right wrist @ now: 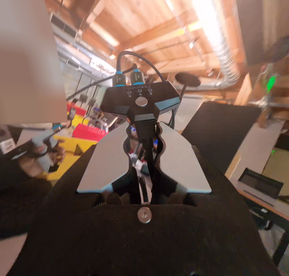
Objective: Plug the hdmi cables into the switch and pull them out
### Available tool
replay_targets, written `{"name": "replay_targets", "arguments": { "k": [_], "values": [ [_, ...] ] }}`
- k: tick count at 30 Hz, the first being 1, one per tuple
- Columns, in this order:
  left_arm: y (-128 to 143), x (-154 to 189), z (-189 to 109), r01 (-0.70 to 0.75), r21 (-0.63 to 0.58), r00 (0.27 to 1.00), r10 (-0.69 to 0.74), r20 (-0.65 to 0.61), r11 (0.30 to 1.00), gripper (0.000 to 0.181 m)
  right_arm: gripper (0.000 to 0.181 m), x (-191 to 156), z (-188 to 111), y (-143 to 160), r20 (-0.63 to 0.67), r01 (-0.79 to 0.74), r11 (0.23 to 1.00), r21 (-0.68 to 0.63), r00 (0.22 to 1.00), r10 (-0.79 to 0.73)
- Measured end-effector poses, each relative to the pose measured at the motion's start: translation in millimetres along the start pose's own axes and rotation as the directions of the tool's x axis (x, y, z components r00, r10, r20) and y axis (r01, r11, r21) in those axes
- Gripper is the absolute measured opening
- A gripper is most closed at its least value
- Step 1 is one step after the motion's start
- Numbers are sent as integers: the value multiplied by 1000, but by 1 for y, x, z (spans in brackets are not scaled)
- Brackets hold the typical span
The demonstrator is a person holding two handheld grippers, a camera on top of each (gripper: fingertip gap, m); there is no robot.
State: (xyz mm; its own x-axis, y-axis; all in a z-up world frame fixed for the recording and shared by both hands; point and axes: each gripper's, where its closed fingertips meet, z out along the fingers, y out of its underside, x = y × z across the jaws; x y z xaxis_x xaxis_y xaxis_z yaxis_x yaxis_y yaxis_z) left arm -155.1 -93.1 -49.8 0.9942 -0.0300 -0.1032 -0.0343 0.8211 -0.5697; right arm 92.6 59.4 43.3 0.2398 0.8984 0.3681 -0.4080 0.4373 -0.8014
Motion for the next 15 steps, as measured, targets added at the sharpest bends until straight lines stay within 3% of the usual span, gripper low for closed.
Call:
{"name": "replay_targets", "arguments": {
  "k": [2,7,11,15],
  "values": [
    [11,7,2,-2,-58,999,0,-44,998,58,30,16,-13,-20,-67,-12,994,106,998,19],
    [25,17,3,7,-133,995,-21,-99,991,55,30,48,-50,-41,-153,-32,975,220,986,67],
    [35,16,4,21,-185,994,-40,-98,982,53,30,80,-74,-26,-201,-130,973,193,965,169],
    [44,21,3,40,-238,989,-72,-126,971,52,30,118,-99,11,-286,-263,955,135,912,292]
  ]
}}
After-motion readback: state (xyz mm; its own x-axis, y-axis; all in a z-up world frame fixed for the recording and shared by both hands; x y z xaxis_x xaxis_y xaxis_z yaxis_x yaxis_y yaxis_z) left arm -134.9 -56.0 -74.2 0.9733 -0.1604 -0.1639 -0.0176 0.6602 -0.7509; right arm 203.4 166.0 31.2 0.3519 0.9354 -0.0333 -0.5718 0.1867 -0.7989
